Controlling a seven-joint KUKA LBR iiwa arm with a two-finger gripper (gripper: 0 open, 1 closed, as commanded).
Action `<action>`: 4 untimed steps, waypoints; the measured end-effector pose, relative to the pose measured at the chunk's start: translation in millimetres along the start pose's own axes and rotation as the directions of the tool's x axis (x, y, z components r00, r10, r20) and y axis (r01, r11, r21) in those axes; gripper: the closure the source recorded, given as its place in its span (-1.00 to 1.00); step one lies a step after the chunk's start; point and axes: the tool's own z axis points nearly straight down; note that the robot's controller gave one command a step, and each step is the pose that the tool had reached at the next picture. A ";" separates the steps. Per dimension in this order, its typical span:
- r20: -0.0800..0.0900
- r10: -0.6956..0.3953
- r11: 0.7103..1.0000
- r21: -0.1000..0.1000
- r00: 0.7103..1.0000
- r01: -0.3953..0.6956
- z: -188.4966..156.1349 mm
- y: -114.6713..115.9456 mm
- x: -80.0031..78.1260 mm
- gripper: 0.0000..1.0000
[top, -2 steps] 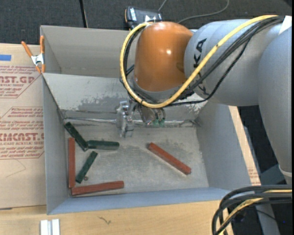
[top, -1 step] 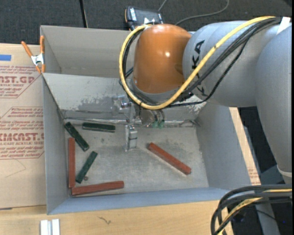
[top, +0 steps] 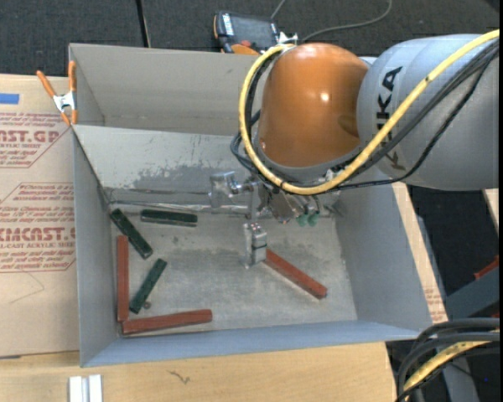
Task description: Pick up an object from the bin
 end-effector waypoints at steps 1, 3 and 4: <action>-0.004 -0.099 0.995 -0.005 0.995 0.099 64.6 81.0 -40.6 -1.00; 0.008 -0.250 0.968 0.005 0.968 0.250 160.7 118.6 24.1 -1.00; -0.005 -0.252 0.968 -0.001 0.968 0.252 161.8 120.4 27.7 1.00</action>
Offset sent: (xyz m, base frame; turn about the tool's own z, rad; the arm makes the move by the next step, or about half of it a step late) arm 0.0157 0.0843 -0.0611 -0.0918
